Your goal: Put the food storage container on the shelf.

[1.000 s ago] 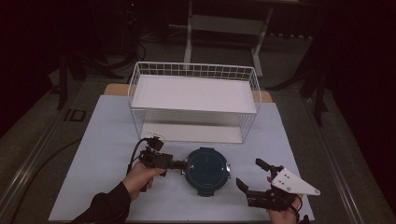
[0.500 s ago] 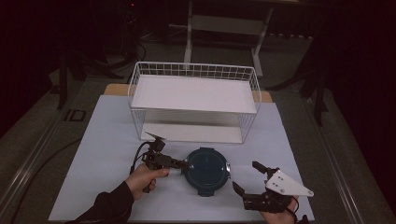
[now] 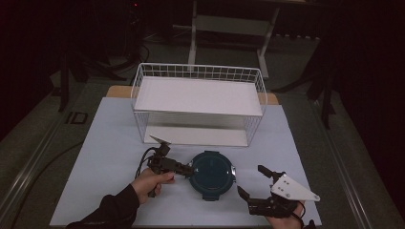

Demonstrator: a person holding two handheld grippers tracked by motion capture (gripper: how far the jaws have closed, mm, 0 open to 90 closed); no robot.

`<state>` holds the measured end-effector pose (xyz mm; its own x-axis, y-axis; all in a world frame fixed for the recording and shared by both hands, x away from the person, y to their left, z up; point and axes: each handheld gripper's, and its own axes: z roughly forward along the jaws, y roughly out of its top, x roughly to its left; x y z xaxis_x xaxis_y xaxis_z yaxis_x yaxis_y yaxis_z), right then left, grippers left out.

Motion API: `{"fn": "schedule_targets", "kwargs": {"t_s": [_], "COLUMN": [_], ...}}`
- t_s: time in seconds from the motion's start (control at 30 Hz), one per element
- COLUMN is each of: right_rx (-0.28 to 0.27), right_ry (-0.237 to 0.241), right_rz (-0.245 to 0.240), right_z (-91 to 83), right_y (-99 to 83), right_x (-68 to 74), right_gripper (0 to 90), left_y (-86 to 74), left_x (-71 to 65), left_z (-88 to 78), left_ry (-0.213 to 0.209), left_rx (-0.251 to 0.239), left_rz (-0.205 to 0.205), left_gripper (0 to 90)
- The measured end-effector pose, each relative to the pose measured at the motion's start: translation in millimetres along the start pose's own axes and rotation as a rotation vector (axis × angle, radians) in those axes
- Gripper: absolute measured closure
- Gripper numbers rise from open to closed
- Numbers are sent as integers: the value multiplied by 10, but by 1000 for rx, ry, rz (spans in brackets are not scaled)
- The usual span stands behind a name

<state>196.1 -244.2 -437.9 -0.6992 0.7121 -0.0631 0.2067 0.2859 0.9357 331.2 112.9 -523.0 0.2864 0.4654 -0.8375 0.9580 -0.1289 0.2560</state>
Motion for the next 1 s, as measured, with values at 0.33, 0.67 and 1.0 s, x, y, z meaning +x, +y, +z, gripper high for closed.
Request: {"fn": "schedule_targets", "kwargs": {"t_s": [0.33, 0.67, 1.0], "right_rx": [77, 272, 328], "right_ry": [66, 248, 341], "right_rz": [212, 539, 679], "right_z": [115, 505, 668], "right_y": [-87, -314, -436], "right_x": [-218, -547, -607], "right_gripper": [140, 334, 452], "left_y": [-85, -203, -267], "left_x": [-95, -211, -275], "left_z": [-41, -82, -99], "left_ry": [27, 48, 65], "left_rx": [-10, -26, -31], "left_rz": [81, 202, 260], "left_gripper": [534, 553, 560]}}
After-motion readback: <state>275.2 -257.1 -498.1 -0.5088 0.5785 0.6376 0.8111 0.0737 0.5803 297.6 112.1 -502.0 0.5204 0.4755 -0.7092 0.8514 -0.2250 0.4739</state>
